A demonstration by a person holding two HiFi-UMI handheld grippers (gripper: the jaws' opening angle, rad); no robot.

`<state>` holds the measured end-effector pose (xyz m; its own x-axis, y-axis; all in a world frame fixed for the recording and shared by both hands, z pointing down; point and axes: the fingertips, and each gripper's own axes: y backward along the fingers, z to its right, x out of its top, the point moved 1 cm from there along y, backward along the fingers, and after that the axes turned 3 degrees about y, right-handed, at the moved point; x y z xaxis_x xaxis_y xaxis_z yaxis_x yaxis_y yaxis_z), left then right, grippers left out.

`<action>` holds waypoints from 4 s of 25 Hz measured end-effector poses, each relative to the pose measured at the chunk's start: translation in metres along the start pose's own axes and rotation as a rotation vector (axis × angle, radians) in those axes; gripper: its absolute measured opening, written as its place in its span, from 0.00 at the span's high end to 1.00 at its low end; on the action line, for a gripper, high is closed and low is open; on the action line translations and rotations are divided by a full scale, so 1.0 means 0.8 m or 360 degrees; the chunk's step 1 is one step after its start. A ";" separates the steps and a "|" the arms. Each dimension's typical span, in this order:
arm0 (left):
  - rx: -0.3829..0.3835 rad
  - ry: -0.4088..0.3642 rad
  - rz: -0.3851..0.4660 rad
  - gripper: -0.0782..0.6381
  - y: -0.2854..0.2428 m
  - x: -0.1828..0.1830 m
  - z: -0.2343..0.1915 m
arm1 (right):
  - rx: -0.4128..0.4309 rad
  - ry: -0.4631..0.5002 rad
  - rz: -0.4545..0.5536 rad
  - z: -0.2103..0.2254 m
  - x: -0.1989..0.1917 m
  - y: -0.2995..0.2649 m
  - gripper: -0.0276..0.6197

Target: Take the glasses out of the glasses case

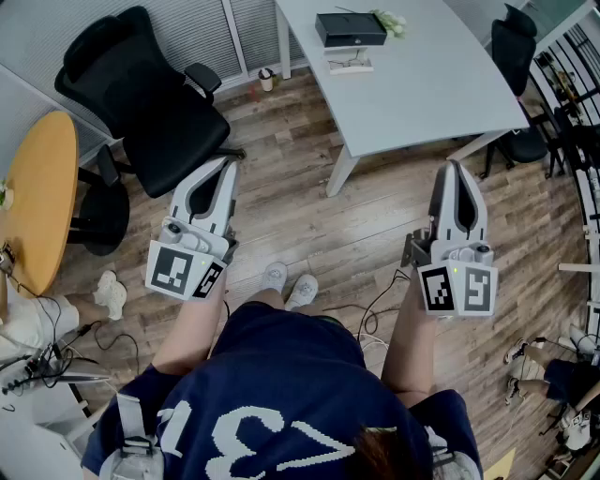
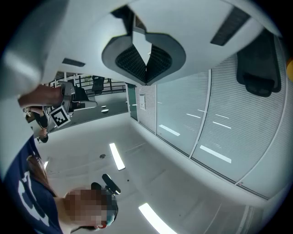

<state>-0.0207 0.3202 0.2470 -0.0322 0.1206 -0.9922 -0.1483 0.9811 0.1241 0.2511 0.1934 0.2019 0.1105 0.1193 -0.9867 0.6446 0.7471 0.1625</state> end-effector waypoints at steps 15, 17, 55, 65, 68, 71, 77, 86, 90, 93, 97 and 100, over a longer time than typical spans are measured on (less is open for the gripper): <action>-0.0010 -0.0024 0.0032 0.87 0.009 0.010 0.030 | 0.0084 -0.0046 0.0094 -0.012 0.019 0.027 0.92; -0.0002 -0.0023 0.0023 0.87 0.004 0.009 0.025 | 0.0097 -0.0059 0.0087 -0.011 0.018 0.019 0.92; -0.0248 0.0051 -0.0016 0.87 -0.358 -0.054 -0.252 | -0.0034 -0.0028 0.0066 0.065 -0.058 -0.381 0.92; -0.0195 -0.0001 0.0048 0.87 -0.471 -0.057 -0.249 | 0.0084 -0.0021 0.0108 0.149 -0.061 -0.464 0.92; -0.0194 0.0017 0.0028 0.87 -0.497 -0.067 -0.247 | 0.0091 -0.0029 0.0100 0.170 -0.066 -0.482 0.92; -0.0207 0.0033 0.0005 0.87 -0.514 -0.078 -0.241 | 0.0099 -0.0043 0.0076 0.182 -0.078 -0.491 0.92; -0.0267 0.0063 -0.0017 0.87 -0.549 -0.098 -0.238 | 0.0094 -0.0041 0.0008 0.192 -0.105 -0.505 0.92; -0.0403 0.0114 -0.0058 0.87 -0.607 -0.126 -0.257 | 0.0237 0.0025 -0.0284 0.173 -0.166 -0.554 0.91; -0.0447 0.0140 -0.0090 0.87 -0.623 -0.142 -0.269 | 0.0371 0.0031 -0.0512 0.151 -0.236 -0.570 0.91; -0.0476 0.0143 -0.0110 0.87 -0.630 -0.150 -0.276 | 0.0438 0.0071 -0.0689 0.134 -0.290 -0.578 0.82; -0.0492 0.0162 -0.0150 0.87 -0.635 -0.168 -0.285 | 0.0503 0.0151 -0.0920 0.112 -0.363 -0.581 0.80; -0.0501 0.0176 -0.0185 0.87 -0.637 -0.180 -0.290 | 0.0601 0.0202 -0.1096 0.097 -0.416 -0.575 0.80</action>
<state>-0.1698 -0.2324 0.3301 -0.1012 -0.0232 -0.9946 -0.4544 0.8904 0.0255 -0.0230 -0.2407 0.4560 -0.4787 -0.1984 -0.8553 0.7519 0.4104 -0.5160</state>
